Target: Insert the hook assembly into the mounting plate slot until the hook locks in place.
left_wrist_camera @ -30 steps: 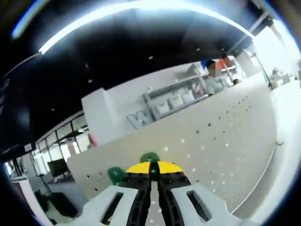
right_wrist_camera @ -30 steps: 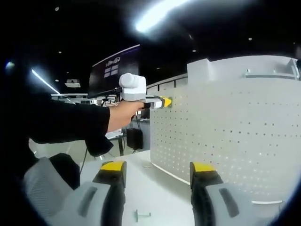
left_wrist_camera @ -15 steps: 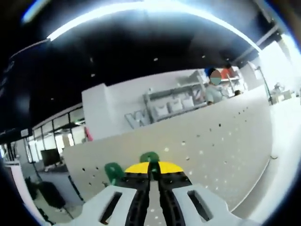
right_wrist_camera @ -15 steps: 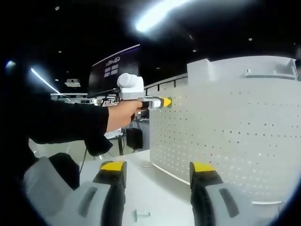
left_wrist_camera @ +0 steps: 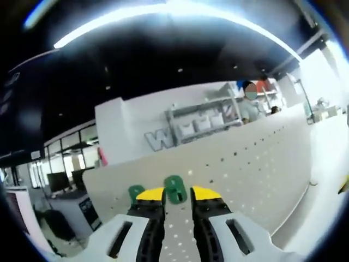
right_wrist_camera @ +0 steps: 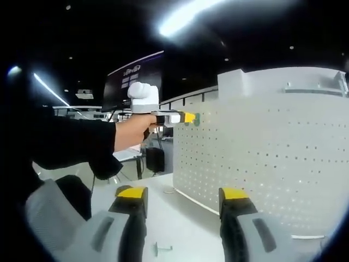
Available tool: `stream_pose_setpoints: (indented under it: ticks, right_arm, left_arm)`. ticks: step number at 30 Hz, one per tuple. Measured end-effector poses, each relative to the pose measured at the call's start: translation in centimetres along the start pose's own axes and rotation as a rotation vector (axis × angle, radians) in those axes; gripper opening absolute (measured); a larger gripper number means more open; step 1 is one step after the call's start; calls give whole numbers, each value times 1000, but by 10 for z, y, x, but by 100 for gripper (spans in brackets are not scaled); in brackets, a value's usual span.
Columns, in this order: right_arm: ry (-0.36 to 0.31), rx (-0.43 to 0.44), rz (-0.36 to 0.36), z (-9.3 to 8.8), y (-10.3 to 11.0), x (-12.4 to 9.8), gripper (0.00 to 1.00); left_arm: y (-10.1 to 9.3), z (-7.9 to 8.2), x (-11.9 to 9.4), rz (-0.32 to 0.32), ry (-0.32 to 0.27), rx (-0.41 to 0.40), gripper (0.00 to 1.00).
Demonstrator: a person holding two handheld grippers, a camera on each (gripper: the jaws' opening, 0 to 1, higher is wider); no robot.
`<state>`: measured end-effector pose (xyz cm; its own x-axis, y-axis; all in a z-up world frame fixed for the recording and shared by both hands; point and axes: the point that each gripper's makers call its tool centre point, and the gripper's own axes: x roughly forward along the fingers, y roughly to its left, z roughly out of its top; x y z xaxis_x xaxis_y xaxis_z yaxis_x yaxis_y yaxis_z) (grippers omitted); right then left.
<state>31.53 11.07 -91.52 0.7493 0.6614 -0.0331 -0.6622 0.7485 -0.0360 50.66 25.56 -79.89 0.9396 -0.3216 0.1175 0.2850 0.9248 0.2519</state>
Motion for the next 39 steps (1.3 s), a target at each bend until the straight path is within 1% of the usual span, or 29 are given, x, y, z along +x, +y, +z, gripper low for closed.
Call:
stream_pose_setpoints:
  ticks: [3,5,9,13,16,21,23,24,27,32,35,39]
  right_arm:
    - [8,-27,-1,-1,1,1,50]
    - [7,-29,1,-1,1,0,50]
    - [3,-31,2,0,1,0,50]
    - [7,-32,3,0,2,0,50]
    - [8,-34,4,-1,2,0,50]
    - [4,-36,-7,1,-2,-1,50]
    - [2,-34,-16,1,-5,-2,50]
    - [1,-34,-19,1,-7,-3,50]
    - [2,-35,-31,1,-10,-4,50]
    - [11,-39,-39,-2,-14,-5,49]
    - [14,-39,-43,-3,-16,-5,49]
    - [18,-39,-47,-4,-17,-6,49]
  left_arm:
    - [-3,3,-10,-9,-6,-12,23]
    - [-7,4,-15,-19,-9,-20,26]
    - [-16,5,-29,-45,-11,-11,30]
    - [-21,3,-41,-72,-2,-38,39]
    - [-25,1,-51,-87,4,-48,44]
    - [-38,-3,-77,-121,19,-66,52]
    - [-39,-5,-84,-129,18,-64,53]
    - [-42,-5,-91,-135,17,-64,54]
    - [-50,-8,-107,-146,21,-76,55]
    - [-55,-17,-130,-156,31,-102,58]
    - [-59,-26,-145,-156,40,-108,58]
    - [-65,-36,-155,-149,54,-135,58]
